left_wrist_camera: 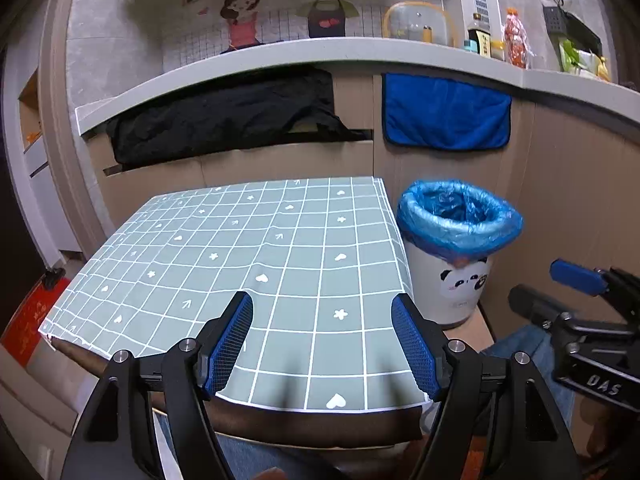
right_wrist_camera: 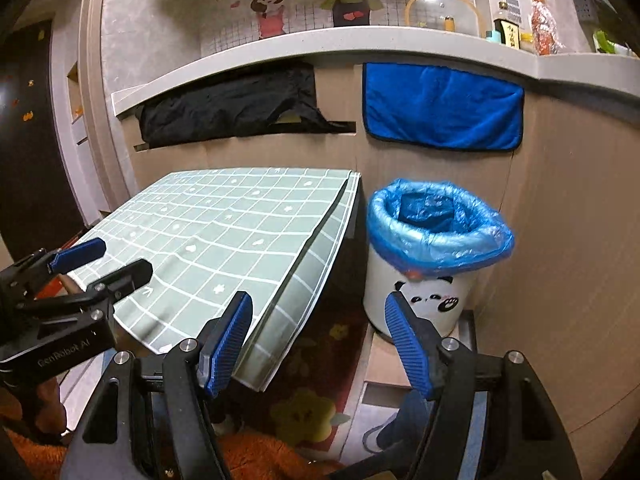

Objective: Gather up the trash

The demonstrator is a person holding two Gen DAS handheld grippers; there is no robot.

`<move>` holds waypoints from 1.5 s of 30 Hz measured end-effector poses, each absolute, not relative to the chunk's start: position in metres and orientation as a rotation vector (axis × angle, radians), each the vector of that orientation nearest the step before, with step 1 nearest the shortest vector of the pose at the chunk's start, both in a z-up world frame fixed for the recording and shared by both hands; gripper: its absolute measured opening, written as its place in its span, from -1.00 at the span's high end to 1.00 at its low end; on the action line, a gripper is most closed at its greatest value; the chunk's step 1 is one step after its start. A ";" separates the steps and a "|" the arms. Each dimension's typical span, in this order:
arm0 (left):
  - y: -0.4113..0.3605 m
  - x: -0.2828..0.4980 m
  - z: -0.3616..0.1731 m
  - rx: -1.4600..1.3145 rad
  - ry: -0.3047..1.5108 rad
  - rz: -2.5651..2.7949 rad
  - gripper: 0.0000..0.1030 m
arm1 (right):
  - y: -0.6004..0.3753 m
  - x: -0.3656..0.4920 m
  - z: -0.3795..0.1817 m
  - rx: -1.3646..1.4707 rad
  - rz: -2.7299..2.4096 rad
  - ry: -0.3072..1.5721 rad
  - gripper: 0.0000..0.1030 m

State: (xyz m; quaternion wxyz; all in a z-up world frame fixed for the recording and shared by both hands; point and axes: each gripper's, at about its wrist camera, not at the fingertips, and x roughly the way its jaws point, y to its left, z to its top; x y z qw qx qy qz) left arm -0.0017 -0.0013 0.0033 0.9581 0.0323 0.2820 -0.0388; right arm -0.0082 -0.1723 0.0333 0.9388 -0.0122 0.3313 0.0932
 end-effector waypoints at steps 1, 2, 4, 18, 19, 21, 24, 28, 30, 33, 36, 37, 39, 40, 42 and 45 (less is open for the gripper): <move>-0.002 -0.005 0.005 0.067 0.562 -0.079 -0.40 | -0.172 -0.009 0.033 -0.033 0.185 0.673 -0.28; -0.002 -0.006 0.006 0.068 0.553 -0.077 -0.40 | -0.171 -0.011 0.033 -0.036 0.180 0.666 -0.28; -0.002 -0.009 0.008 0.067 0.538 -0.079 -0.40 | -0.171 -0.012 0.035 -0.038 0.175 0.654 -0.28; 0.000 -0.011 0.008 0.044 0.551 -0.085 -0.40 | -0.172 -0.018 0.039 -0.047 0.167 0.637 -0.28; 0.000 -0.012 0.008 0.043 0.552 -0.088 -0.40 | -0.172 -0.019 0.039 -0.048 0.169 0.638 -0.28; 0.000 -0.012 0.008 0.041 0.557 -0.094 -0.40 | -0.172 -0.019 0.039 -0.050 0.173 0.638 -0.28; 0.000 -0.012 0.008 0.038 0.563 -0.102 -0.39 | -0.173 -0.019 0.039 -0.052 0.172 0.635 -0.28; 0.002 -0.012 0.008 0.029 0.566 -0.110 -0.39 | -0.171 -0.020 0.040 -0.050 0.169 0.637 -0.28; 0.002 -0.012 0.008 0.024 0.568 -0.113 -0.39 | -0.171 -0.020 0.040 -0.050 0.171 0.637 -0.28; 0.002 -0.011 0.008 0.020 0.569 -0.115 -0.39 | -0.171 -0.021 0.040 -0.050 0.171 0.636 -0.28; 0.002 -0.011 0.008 0.016 0.570 -0.116 -0.39 | -0.170 -0.021 0.040 -0.049 0.170 0.637 -0.28; 0.002 -0.011 0.008 0.016 0.570 -0.117 -0.39 | -0.170 -0.021 0.040 -0.049 0.170 0.637 -0.28; 0.002 -0.011 0.007 0.015 0.570 -0.117 -0.39 | -0.171 -0.021 0.040 -0.048 0.175 0.639 -0.28; 0.002 -0.011 0.008 0.016 0.570 -0.117 -0.39 | -0.171 -0.020 0.040 -0.048 0.175 0.638 -0.28; 0.001 -0.011 0.007 0.014 0.572 -0.118 -0.39 | -0.170 -0.021 0.040 -0.049 0.174 0.637 -0.28; 0.000 -0.011 0.006 0.012 0.577 -0.118 -0.39 | -0.170 -0.020 0.039 -0.047 0.176 0.640 -0.28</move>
